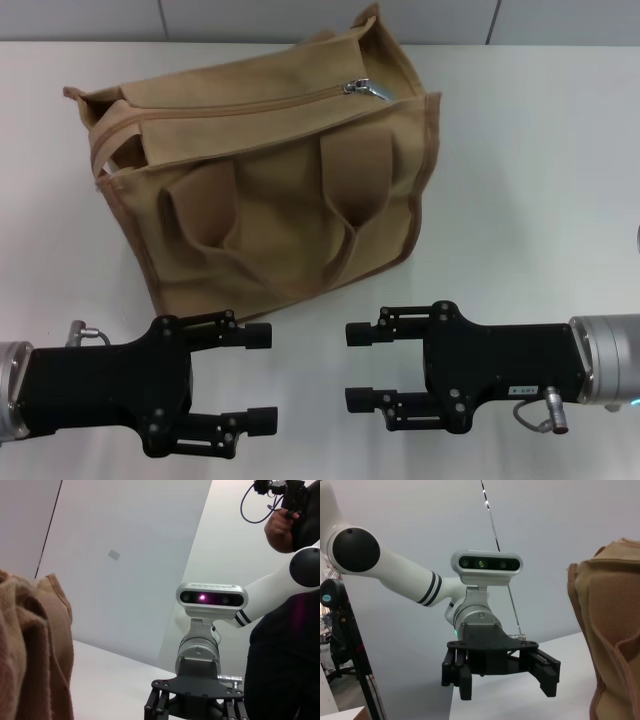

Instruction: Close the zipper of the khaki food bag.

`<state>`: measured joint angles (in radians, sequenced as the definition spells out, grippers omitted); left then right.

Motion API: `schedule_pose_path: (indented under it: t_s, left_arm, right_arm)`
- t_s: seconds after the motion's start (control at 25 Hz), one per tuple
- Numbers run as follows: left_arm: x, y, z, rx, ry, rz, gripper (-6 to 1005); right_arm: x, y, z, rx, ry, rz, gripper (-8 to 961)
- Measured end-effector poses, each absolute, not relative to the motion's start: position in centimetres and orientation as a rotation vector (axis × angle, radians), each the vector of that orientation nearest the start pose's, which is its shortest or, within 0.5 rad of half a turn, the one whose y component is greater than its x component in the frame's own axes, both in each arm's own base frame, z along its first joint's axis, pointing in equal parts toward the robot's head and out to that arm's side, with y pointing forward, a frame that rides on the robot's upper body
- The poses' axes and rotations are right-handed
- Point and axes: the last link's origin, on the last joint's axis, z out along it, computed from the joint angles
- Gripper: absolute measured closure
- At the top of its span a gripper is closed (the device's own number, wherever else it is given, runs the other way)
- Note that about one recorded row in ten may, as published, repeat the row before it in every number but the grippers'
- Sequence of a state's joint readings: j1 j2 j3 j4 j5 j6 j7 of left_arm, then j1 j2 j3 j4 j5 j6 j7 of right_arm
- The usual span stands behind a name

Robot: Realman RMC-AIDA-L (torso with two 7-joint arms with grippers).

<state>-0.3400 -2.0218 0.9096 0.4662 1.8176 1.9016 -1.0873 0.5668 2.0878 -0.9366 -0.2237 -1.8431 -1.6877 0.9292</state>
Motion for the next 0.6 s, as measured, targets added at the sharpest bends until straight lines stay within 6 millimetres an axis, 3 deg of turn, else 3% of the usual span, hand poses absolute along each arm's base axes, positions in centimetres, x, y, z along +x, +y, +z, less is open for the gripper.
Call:
schedule_pose_path:
  t_s: [0.6]
  left_arm:
    - [-28.40,22.00,-1.37,-2.934,-0.475,-1.096,167]
  right_arm:
    - [23.88,25.74,-7.55,-2.990,0.348,1.062,315]
